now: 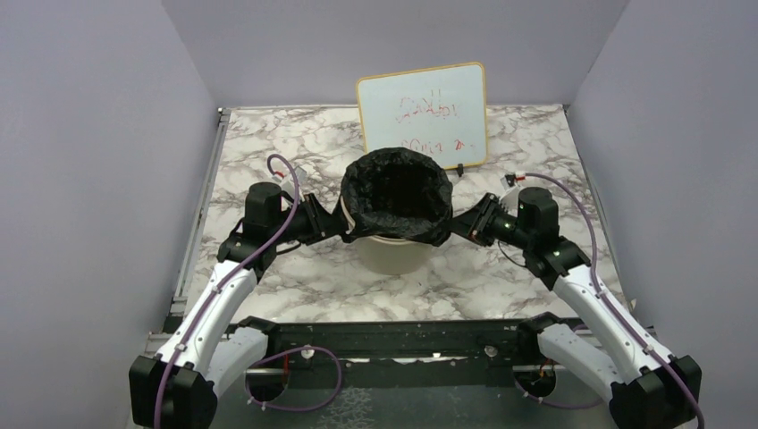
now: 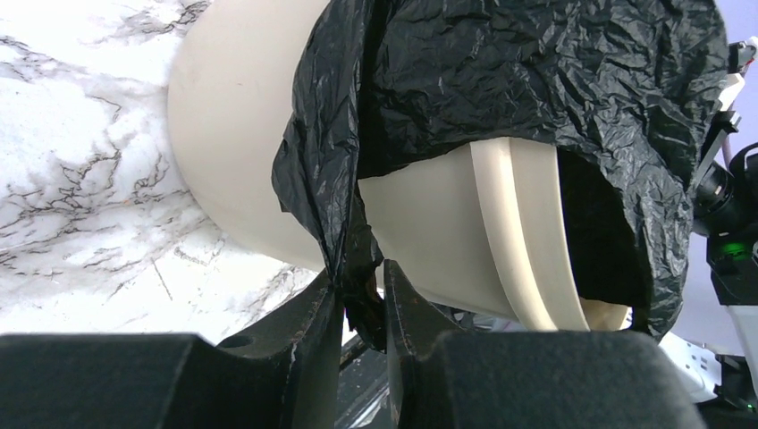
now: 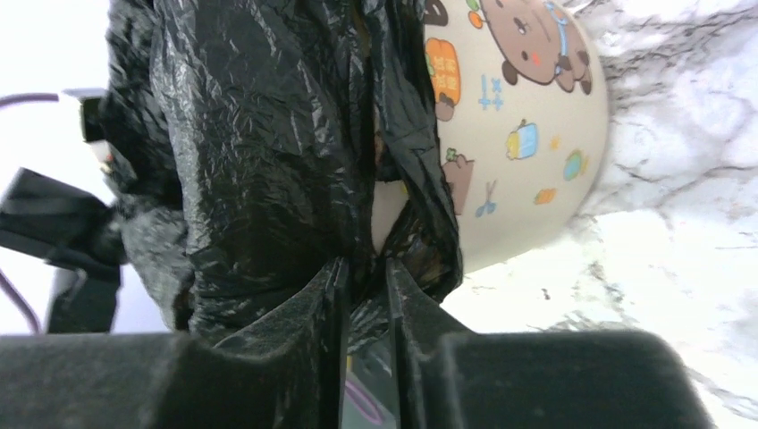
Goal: Put the trash bags into the trash bin
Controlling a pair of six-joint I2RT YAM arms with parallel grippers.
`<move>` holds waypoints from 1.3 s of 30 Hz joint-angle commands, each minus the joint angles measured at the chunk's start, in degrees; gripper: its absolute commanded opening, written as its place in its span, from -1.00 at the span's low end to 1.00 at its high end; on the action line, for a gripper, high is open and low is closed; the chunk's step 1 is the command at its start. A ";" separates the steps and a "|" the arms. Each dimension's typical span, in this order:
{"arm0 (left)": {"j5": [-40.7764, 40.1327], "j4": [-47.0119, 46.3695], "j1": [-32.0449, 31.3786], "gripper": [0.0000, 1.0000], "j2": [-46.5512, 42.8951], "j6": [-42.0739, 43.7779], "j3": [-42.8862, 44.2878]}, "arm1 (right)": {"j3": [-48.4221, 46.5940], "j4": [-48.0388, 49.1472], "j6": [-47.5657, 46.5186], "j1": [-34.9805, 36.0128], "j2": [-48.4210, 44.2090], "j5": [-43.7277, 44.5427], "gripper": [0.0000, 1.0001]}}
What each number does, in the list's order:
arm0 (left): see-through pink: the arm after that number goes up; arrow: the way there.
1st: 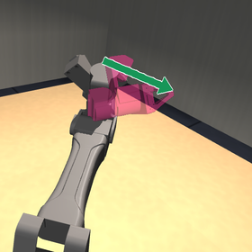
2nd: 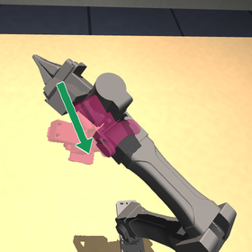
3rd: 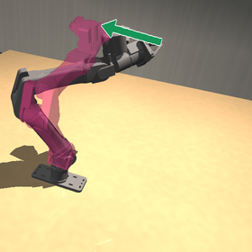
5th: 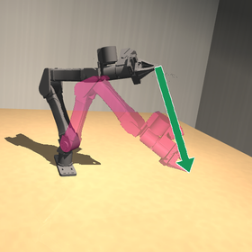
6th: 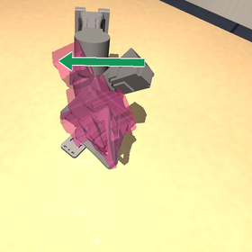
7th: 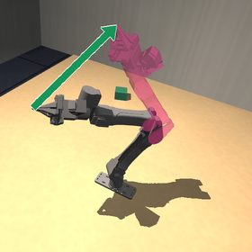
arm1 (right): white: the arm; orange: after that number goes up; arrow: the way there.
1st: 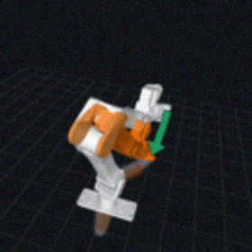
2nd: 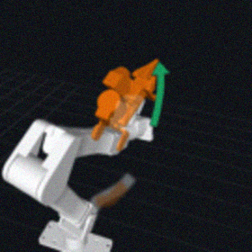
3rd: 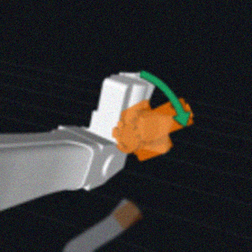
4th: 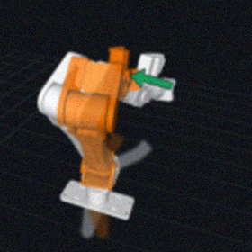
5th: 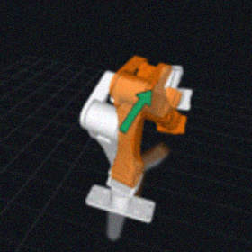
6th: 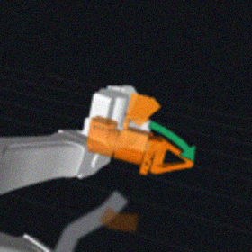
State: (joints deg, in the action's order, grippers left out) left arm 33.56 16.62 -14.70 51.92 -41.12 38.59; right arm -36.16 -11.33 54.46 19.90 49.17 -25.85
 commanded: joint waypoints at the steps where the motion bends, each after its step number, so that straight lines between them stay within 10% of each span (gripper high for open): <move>1: -0.40 -1.11 0.02 -0.50 -0.05 0.53 2.45 | -4.37 -7.09 -4.57 0.06 -1.05 2.87 -0.35; 12: -21.16 15.05 0.02 0.11 -5.19 3.11 13.08 | -13.25 -20.24 -10.11 0.06 -8.85 17.92 0.02; 24: 0.00 0.54 0.02 0.14 -5.53 -9.13 14.21 | -8.58 -15.13 -5.42 0.06 -7.69 10.72 0.01; 39: 3.34 -0.25 -0.67 0.06 -2.56 -12.99 12.45 | -8.23 -15.01 -4.55 0.07 -8.83 10.82 0.02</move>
State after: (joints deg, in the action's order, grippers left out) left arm 35.27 15.75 -14.87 49.65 -54.15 51.22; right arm -44.71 -27.11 49.10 19.90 41.21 -14.31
